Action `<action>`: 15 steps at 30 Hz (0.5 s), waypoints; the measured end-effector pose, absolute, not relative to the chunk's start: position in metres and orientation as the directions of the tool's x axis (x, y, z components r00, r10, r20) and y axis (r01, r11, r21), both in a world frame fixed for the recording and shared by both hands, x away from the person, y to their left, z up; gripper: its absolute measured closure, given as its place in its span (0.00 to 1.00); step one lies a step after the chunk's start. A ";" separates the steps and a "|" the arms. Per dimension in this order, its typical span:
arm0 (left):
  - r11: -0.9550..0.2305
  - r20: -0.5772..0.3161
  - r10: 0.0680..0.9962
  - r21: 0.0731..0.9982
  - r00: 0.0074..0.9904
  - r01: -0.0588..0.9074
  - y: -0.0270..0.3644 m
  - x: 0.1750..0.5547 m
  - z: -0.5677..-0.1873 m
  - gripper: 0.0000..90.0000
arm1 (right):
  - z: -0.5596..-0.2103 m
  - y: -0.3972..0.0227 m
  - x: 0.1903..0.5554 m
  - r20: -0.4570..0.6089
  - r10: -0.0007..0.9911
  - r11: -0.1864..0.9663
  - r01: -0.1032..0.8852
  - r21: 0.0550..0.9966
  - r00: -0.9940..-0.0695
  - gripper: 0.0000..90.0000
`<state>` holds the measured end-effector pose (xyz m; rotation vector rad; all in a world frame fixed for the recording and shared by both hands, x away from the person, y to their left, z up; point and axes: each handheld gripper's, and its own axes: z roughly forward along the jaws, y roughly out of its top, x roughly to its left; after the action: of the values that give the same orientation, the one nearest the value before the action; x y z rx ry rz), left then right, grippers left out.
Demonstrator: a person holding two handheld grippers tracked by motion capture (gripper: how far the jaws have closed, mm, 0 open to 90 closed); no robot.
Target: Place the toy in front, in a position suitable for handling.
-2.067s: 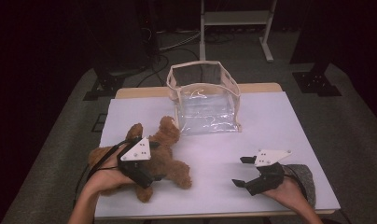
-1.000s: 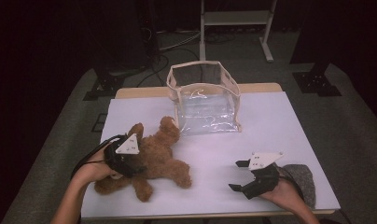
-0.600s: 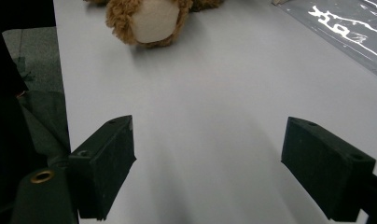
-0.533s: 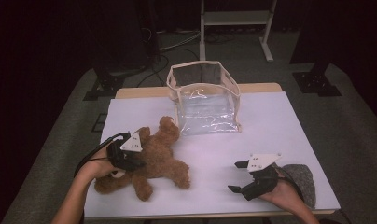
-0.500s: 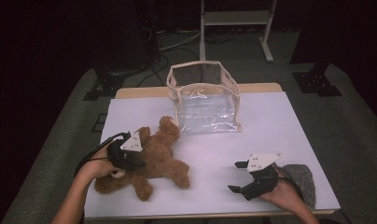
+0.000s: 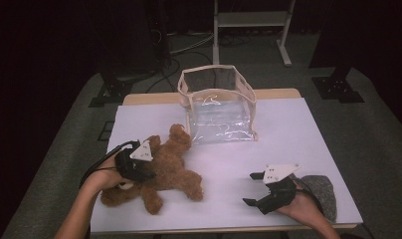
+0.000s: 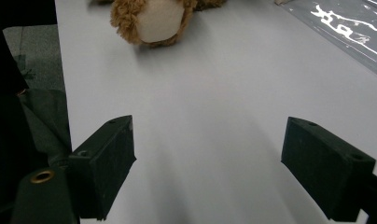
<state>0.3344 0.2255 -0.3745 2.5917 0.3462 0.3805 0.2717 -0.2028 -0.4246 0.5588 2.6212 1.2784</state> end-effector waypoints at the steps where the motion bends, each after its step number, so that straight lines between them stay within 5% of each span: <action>1: -0.845 0.201 0.310 0.505 0.929 0.173 0.226 0.334 -0.375 0.52 | -0.424 -0.203 0.271 0.011 0.405 0.560 0.258 0.787 -0.914 0.18; 15: -0.837 0.195 0.315 0.518 0.929 0.175 0.227 0.335 -0.375 0.53 | -0.425 -0.202 0.271 0.014 0.397 0.565 0.256 0.784 -0.918 0.18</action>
<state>0.3347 0.2274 -0.3754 2.5767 0.3504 0.3728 0.2714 -0.2023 -0.4254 0.5541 2.6304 1.2785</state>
